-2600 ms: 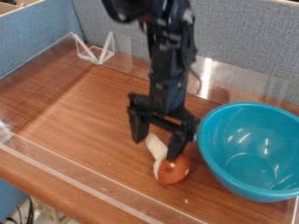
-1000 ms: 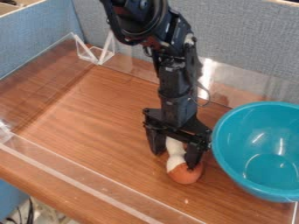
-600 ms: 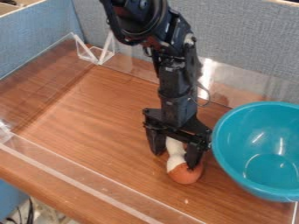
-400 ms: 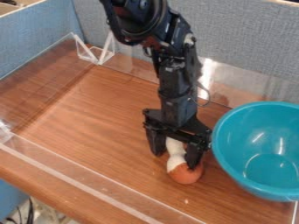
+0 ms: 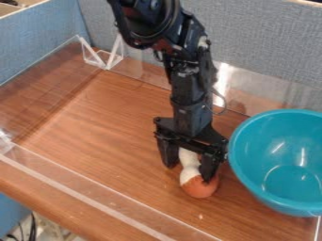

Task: Put the mushroom in the blue bowl

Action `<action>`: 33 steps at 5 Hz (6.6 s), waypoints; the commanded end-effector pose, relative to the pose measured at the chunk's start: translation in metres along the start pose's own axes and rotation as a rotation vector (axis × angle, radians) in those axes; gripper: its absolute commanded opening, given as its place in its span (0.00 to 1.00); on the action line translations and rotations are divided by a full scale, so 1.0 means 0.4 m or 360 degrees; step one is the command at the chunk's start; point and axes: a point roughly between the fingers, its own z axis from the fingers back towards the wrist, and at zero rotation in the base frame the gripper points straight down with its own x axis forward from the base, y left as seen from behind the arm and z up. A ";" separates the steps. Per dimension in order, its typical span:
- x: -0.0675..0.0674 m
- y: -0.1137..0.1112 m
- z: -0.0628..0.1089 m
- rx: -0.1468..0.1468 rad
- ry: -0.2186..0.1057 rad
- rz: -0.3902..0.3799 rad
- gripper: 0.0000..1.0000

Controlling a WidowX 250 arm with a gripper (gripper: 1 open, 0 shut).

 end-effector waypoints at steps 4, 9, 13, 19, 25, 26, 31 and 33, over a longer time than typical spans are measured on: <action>-0.006 -0.026 -0.038 0.0002 0.0055 -0.0028 0.00; -0.018 -0.033 0.025 -0.0028 0.0006 -0.0079 0.00; -0.027 -0.054 0.092 -0.0058 -0.0050 -0.0112 0.00; -0.026 -0.109 0.161 -0.0088 -0.0133 -0.0161 0.00; 0.001 -0.160 0.245 -0.0049 -0.0232 -0.0214 0.00; 0.039 -0.214 0.288 -0.0029 -0.0275 -0.0297 0.00; 0.095 -0.370 0.337 -0.0038 -0.0354 -0.0631 0.00; 0.076 -0.367 0.364 -0.0028 -0.0387 -0.0651 0.00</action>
